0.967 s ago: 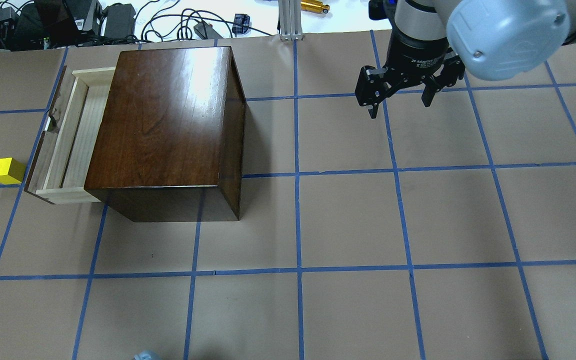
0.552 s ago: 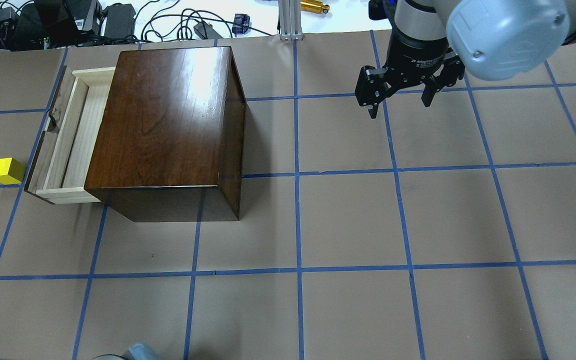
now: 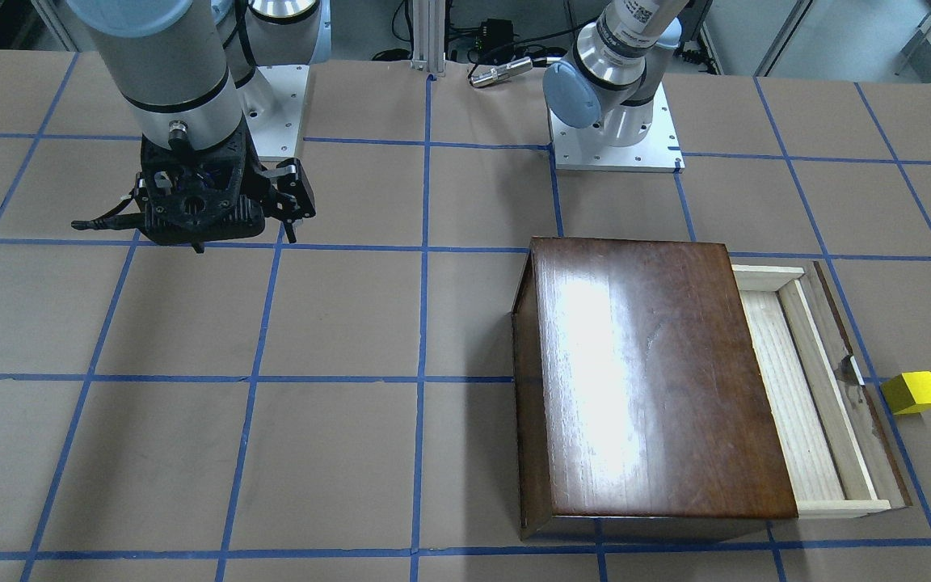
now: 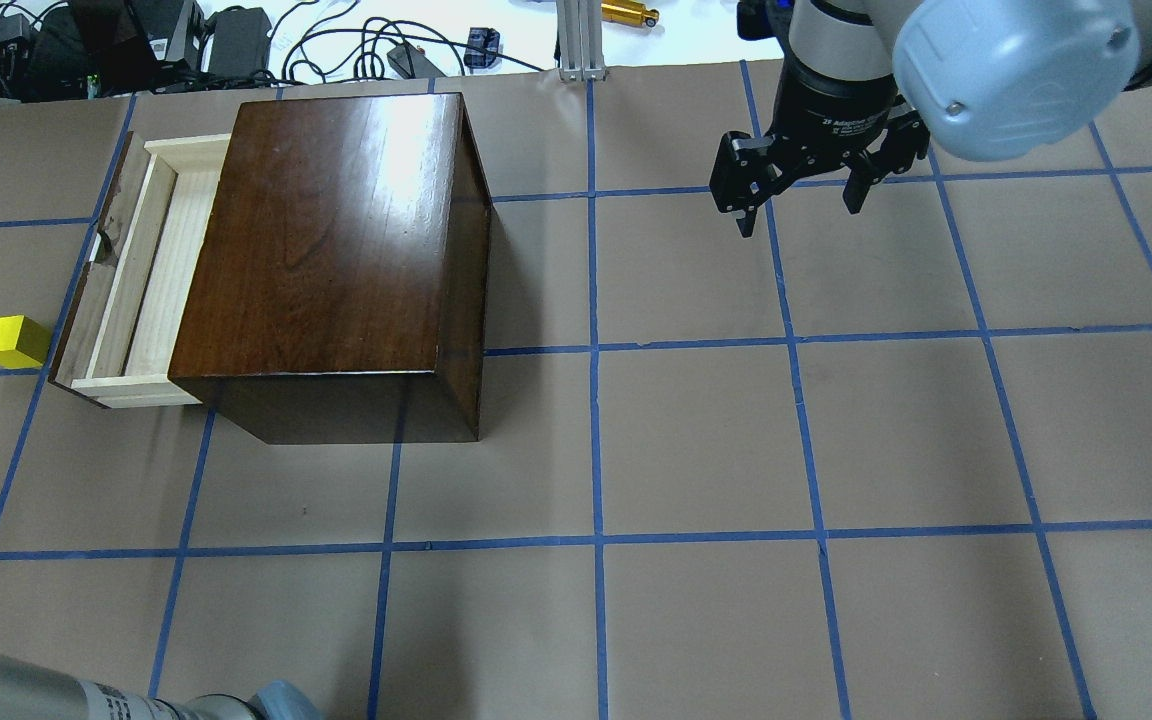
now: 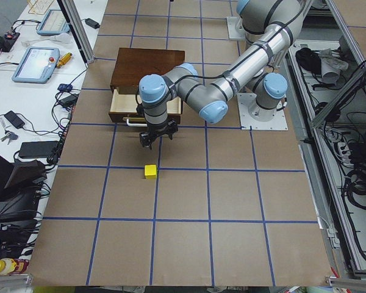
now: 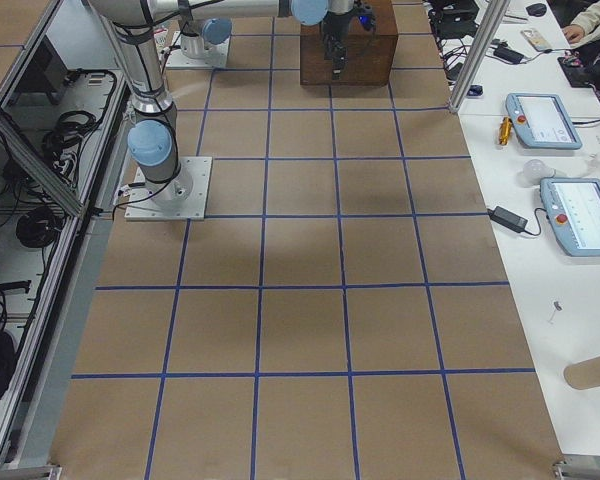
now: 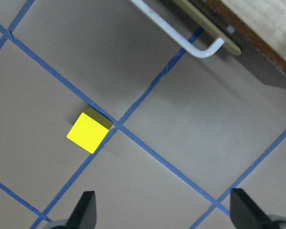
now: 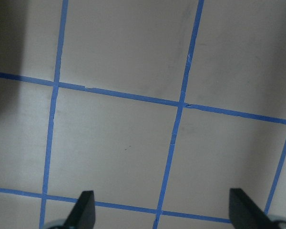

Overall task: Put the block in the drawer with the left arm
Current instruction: 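Move the left gripper down toward the yellow cube, then close the left gripper on the yellow cube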

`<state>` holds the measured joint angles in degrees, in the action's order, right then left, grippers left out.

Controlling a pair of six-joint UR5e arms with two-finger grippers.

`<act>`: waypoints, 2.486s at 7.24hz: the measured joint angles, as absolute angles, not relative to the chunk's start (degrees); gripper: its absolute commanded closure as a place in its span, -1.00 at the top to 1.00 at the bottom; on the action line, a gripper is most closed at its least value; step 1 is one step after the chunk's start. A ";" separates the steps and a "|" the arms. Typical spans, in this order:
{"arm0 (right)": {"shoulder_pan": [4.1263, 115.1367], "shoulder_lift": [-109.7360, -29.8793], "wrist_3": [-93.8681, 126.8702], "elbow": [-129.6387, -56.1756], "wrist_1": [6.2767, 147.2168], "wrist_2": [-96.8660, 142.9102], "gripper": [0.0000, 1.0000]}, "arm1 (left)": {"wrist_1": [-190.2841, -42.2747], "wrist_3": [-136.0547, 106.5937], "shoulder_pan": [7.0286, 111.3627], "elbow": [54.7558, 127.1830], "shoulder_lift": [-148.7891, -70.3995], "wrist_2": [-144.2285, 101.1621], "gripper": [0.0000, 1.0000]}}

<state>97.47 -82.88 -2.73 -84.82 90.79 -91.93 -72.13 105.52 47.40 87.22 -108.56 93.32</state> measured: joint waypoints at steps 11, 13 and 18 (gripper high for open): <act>97.47 -82.88 -2.64 -84.81 90.79 -91.93 1.00 | -59.95 124.14 46.87 85.24 -124.75 91.39 1.00; 97.47 -82.88 -2.69 -84.81 90.79 -91.93 1.00 | -59.07 125.16 46.44 85.50 -125.79 91.32 1.00; 97.47 -82.88 -2.70 -84.81 90.79 -91.93 1.00 | -57.33 126.62 45.58 85.97 -127.76 89.93 1.00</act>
